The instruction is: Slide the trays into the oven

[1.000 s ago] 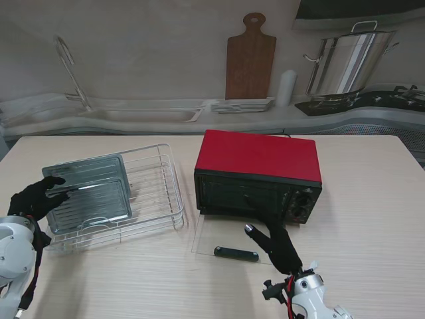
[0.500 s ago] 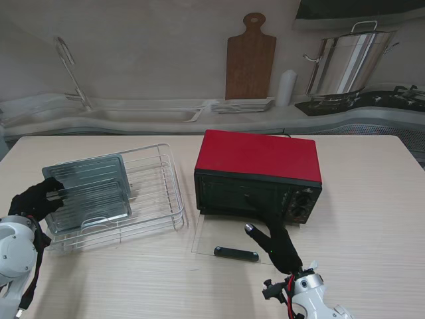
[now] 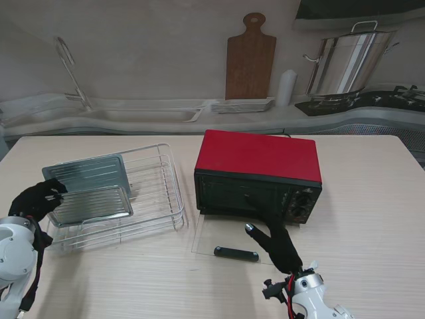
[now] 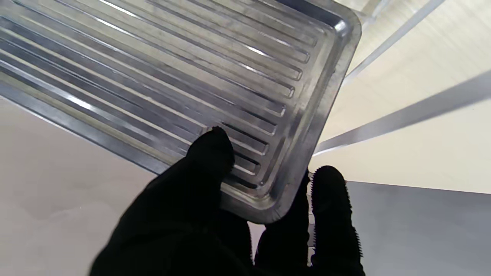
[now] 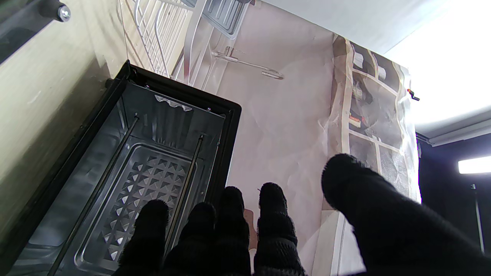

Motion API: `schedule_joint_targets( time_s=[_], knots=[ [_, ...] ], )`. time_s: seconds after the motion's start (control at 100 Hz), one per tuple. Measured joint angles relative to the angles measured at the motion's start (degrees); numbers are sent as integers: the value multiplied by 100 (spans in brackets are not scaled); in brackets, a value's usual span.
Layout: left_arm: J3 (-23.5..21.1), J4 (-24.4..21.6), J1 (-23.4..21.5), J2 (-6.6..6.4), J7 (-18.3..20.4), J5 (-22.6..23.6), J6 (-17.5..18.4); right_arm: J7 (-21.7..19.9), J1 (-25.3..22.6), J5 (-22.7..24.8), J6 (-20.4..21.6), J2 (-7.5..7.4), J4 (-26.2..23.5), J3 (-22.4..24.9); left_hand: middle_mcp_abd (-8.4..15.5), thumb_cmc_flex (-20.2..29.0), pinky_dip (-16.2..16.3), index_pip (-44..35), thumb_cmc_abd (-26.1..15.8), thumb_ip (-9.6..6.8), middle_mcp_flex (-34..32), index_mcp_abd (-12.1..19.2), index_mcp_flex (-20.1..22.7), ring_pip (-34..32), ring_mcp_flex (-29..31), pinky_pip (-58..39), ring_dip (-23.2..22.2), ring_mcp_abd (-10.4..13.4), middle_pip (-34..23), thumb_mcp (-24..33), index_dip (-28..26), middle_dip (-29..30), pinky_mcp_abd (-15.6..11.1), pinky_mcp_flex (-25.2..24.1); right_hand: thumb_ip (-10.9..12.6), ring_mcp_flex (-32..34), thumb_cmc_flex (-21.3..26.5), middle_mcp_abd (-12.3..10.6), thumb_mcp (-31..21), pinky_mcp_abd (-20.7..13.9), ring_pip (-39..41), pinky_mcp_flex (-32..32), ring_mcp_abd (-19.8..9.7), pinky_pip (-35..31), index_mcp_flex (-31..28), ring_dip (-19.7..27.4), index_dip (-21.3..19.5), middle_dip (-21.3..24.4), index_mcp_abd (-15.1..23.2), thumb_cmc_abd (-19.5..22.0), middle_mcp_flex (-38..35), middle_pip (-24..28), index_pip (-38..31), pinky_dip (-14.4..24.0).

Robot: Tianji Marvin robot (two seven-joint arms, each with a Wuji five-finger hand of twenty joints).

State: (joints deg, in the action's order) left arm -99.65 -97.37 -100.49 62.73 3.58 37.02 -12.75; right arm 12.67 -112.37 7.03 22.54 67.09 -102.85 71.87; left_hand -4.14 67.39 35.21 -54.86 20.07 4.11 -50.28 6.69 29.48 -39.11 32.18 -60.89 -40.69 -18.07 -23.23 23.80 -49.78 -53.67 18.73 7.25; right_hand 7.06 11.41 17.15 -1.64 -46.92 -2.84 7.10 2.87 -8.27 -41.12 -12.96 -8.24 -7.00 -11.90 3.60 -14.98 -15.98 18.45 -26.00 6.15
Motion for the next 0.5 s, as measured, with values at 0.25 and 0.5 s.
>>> schedule_joint_targets(
  time_s=[0.25, 0.5],
  knots=[
    [-111, -303, -149, 10, 122, -153, -48, 4, 6, -14, 35, 1, 19, 0, -16, 13, 152, 25, 101, 1, 238, -2, 0, -254, -27, -215, -866, -99, -566, 19, -834, -601, 40, -10, 0, 0, 0, 0, 0, 0, 0, 0, 0, 0, 0, 0, 0, 0, -1, 0, 0, 0, -7, 0],
    [-332, -936, -460, 29, 241, -225, -71, 11, 8, -31, 85, 4, 31, 2, -23, 13, 213, 37, 156, 1, 302, -6, 0, -334, -27, -230, -1141, -165, -752, 90, -1152, -745, 107, -12, 0, 0, 0, 0, 0, 0, 0, 0, 0, 0, 0, 0, 0, 0, -1, 0, 0, 0, -8, 0]
  ],
)
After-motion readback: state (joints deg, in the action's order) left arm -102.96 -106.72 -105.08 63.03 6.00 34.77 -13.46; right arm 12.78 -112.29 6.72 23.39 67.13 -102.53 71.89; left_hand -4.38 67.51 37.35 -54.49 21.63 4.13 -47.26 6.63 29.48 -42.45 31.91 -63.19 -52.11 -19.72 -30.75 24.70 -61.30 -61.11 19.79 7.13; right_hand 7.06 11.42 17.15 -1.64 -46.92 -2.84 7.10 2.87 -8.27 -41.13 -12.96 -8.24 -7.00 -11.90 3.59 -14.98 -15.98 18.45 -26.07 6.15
